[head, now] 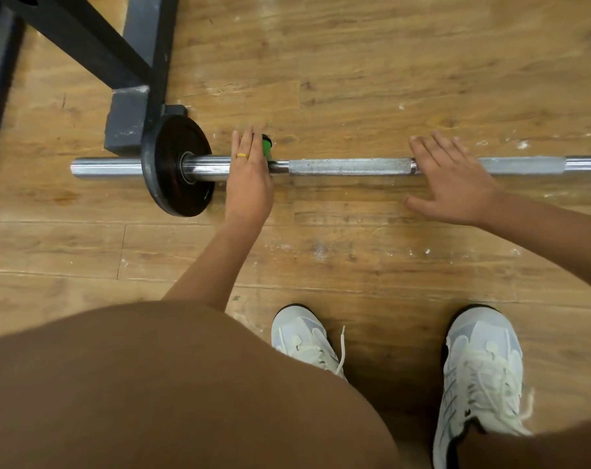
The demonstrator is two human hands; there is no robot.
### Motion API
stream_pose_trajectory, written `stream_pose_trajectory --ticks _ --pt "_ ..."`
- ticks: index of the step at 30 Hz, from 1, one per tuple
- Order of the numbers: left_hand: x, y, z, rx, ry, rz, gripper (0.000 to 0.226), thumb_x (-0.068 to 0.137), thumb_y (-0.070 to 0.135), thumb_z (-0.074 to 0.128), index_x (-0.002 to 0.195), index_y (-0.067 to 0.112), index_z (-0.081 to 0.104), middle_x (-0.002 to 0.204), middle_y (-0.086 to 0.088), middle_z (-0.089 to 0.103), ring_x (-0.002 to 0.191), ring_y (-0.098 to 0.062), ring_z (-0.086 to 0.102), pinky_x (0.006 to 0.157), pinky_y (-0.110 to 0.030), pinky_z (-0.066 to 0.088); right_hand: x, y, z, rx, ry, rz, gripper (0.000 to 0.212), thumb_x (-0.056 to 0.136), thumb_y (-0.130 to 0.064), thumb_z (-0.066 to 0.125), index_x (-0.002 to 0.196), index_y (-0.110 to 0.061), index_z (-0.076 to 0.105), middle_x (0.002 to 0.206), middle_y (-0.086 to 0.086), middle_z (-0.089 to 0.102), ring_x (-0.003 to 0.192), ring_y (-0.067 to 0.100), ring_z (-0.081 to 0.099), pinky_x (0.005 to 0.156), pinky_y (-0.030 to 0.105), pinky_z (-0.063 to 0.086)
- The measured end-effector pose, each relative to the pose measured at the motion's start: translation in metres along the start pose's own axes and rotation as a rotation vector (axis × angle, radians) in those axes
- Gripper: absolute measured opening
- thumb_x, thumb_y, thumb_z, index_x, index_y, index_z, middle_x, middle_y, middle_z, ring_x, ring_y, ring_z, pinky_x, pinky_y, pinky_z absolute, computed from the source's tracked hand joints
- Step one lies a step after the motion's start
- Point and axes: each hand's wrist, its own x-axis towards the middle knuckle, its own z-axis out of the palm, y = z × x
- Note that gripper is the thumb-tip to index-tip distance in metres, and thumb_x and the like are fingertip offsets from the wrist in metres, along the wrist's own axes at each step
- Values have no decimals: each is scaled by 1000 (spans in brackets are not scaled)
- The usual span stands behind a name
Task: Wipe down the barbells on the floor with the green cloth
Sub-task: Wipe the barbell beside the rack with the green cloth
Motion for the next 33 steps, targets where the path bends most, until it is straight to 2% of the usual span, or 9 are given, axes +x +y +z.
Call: stream_pose_trajectory --ticks 2,3,6,10,14,19,26,31,33 --pt "-9 9 4 -17 38 -25 64 98 -11 39 158 3 23 168 -10 17 156 -31 8 118 -13 0 5 2 -4 -1 -25 4 103 88 -57 55 160 -10 -1 167 11 10 155 25 -2 124 41 -4" --pt "-19 15 6 -34 58 -33 68 94 -16 37 158 3 23 168 -10 16 156 -31 7 118 -13 6 7 2 -6 1 -42 5 103 89 -58 54 160 -10 -2 167 11 8 155 24 -3 124 41 -4" --pt "-41 24 9 -80 80 -24 77 84 -24 33 157 0 26 167 -13 17 155 -35 8 122 -32 27 13 8 -7 -8 -87 -11 103 89 -61 52 159 -11 -5 168 11 4 155 25 -3 123 40 -3" --pt "1 10 8 -59 68 -15 64 95 -16 38 156 1 28 166 -13 21 155 -35 11 118 -9 2 22 17 -11 0 -134 -31 107 86 -63 53 160 -11 -4 168 10 4 155 25 -2 124 41 0" --pt "15 2 9 -56 55 -7 55 102 -3 40 156 4 31 166 -7 26 155 -30 15 123 -37 28 32 19 -14 -1 -146 -21 106 87 -62 55 159 -9 -1 167 12 8 155 27 0 124 42 2" --pt "-26 7 9 -78 51 -18 67 95 -16 38 158 4 26 167 -7 18 156 -28 11 111 -41 45 32 16 -13 -20 -84 -3 105 86 -63 55 159 -9 3 166 15 16 154 29 4 124 44 1" --pt "16 7 2 -55 34 16 49 106 2 34 155 -1 30 164 -14 27 155 -32 16 125 -39 21 20 9 -11 -37 -82 -9 107 80 -73 30 159 -8 1 166 14 13 155 29 2 125 45 -1" --pt "-34 13 1 -99 101 -27 53 103 -5 38 156 0 29 165 -13 24 155 -29 15 121 -16 6 0 1 -4 3 -67 4 113 71 -76 21 160 -8 6 165 14 17 154 29 6 124 45 1" --pt "-40 9 2 -95 105 -25 53 102 -7 39 155 -2 31 164 -15 26 155 -32 16 124 -22 10 -9 -4 1 5 -48 -2 112 72 -76 22 160 -7 6 165 15 17 154 30 8 125 46 1"
